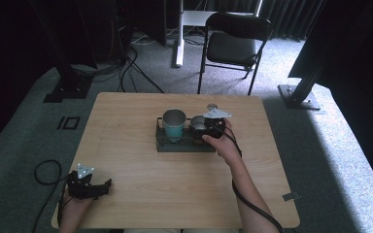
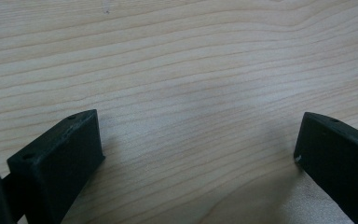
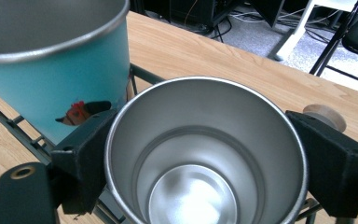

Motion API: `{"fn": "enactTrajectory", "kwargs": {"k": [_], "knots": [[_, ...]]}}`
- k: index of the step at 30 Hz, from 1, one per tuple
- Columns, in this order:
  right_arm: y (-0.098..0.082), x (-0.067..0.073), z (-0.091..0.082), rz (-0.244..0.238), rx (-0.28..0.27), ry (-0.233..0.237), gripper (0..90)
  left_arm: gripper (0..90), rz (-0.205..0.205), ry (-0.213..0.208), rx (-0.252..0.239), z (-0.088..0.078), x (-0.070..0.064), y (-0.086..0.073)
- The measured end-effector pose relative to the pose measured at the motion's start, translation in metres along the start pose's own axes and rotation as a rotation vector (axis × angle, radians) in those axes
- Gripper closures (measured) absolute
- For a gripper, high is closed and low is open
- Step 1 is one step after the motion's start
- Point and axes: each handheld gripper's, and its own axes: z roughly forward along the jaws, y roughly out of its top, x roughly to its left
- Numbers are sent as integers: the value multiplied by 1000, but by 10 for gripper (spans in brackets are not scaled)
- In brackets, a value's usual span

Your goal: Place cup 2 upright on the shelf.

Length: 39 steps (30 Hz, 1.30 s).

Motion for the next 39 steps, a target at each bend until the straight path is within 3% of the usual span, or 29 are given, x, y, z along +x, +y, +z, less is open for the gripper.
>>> {"fn": "enactTrajectory", "kwargs": {"k": [13, 18, 22, 39], "knots": [[-3, 0, 2, 9, -33, -7, 127, 15, 0, 0, 0, 0, 0, 0], [-2, 0, -1, 11, -47, 38, 113, 15, 0, 0, 0, 0, 0, 0], [-2, -1, -3, 1, -53, 21, 113, 15, 0, 0, 0, 0, 0, 0], [0, -9, -27, -26, -104, 41, 114, 14, 0, 0, 0, 0, 0, 0]]}}
